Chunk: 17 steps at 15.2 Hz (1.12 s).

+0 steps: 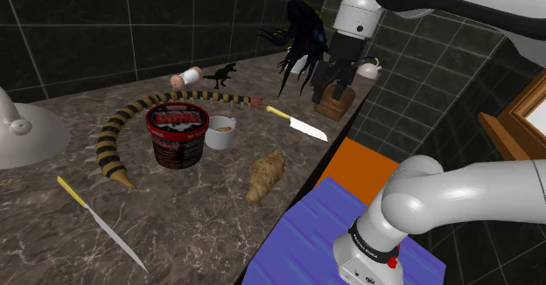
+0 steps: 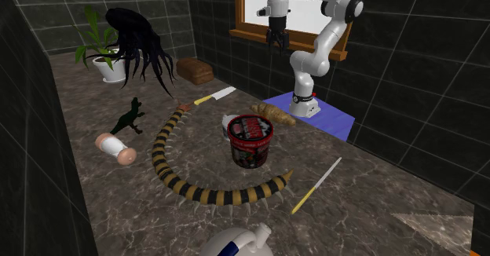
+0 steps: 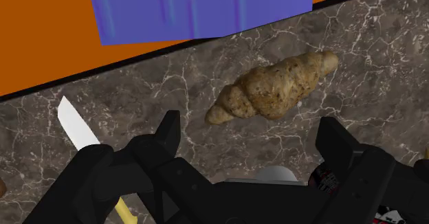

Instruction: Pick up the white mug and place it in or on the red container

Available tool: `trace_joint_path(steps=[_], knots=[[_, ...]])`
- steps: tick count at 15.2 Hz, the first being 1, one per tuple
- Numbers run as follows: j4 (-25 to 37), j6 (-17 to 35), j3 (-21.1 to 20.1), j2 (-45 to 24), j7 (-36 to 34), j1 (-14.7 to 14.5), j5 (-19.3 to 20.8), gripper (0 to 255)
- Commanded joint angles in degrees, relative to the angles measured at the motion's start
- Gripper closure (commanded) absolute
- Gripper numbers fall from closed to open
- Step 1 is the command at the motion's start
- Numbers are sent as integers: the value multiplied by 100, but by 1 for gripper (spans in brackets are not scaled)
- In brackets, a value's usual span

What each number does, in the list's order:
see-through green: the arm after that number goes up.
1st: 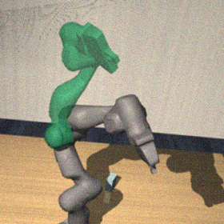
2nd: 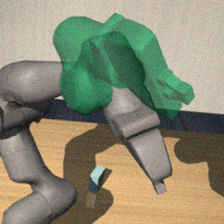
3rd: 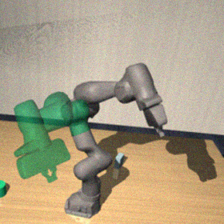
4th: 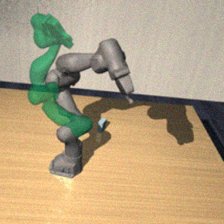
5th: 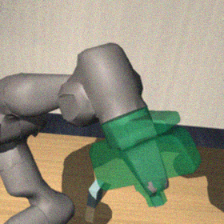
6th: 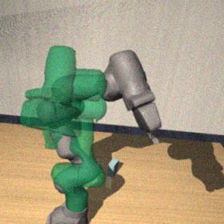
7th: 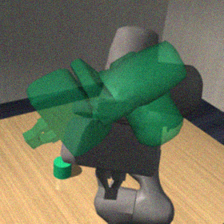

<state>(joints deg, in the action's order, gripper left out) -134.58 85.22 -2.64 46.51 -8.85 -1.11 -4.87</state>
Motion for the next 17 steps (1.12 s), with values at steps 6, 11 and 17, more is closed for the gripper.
trace_joint_path(steps=[6,11,17], knots=[[-118,983,-210,-764,-238,43,-75,0],[-27,1898,-404,-1671,-489,98,-85,0],[353,2844,-602,-2886,-831,180,19,0]])
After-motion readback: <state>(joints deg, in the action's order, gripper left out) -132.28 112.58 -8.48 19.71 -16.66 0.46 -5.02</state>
